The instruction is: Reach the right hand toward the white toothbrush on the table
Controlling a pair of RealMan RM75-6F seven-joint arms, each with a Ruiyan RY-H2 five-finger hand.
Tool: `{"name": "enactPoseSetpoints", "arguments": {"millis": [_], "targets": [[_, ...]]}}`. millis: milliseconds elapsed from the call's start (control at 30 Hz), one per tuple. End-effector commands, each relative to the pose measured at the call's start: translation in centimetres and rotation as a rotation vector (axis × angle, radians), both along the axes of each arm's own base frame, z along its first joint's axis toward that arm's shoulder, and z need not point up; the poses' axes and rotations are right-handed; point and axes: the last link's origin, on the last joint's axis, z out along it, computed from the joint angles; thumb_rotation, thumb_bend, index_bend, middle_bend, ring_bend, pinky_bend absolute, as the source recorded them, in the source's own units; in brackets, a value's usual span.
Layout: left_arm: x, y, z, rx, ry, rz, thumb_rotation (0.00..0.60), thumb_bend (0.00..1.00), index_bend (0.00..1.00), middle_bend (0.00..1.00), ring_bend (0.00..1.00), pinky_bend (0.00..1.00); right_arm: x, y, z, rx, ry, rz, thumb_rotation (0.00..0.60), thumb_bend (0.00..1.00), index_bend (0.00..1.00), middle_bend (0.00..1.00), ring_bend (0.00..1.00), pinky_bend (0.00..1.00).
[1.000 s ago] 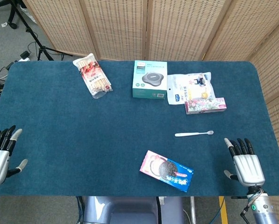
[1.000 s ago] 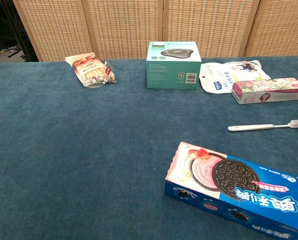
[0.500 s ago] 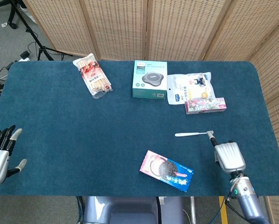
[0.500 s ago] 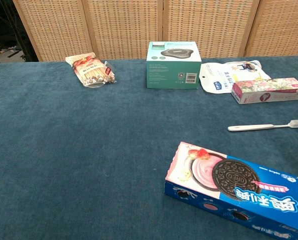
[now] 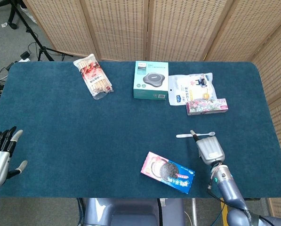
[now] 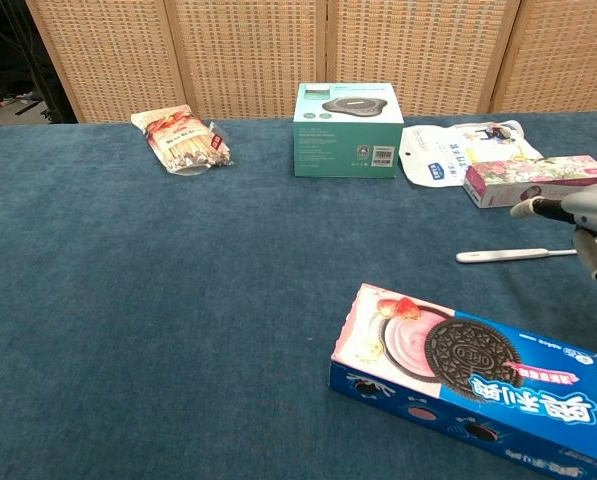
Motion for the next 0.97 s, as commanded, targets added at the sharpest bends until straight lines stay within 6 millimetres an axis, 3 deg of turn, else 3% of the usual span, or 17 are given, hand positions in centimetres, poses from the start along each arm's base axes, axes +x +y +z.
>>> {"name": "enactPoseSetpoints", "arguments": {"millis": [33,367,967], "targets": [[0.0,0.0,0.0,-0.002,0.001,0.001,0.6,0.25,0.0,0.0,0.0,0.0,0.0,-0.3,-0.5,0.009,0.0,-0.007,0.6,0.93,0.0,0.7,0.66,0.51],[-0.2,0.0,-0.1,-0.004,0.002,0.004,0.6,0.25,0.0,0.0,0.0,0.0,-1.1,-1.0,-1.7,0.026,0.006,-0.056,0.6,0.93,0.0,0.7,0.66,0.51],[0.1,0.0,-0.3,-0.011,0.001,-0.006,0.6,0.25,0.0,0.0,0.0,0.0,-2.8,-1.0,-1.9,0.039,0.026,-0.11,0.6,0.93,0.0,0.7,0.66,0.51]]}}
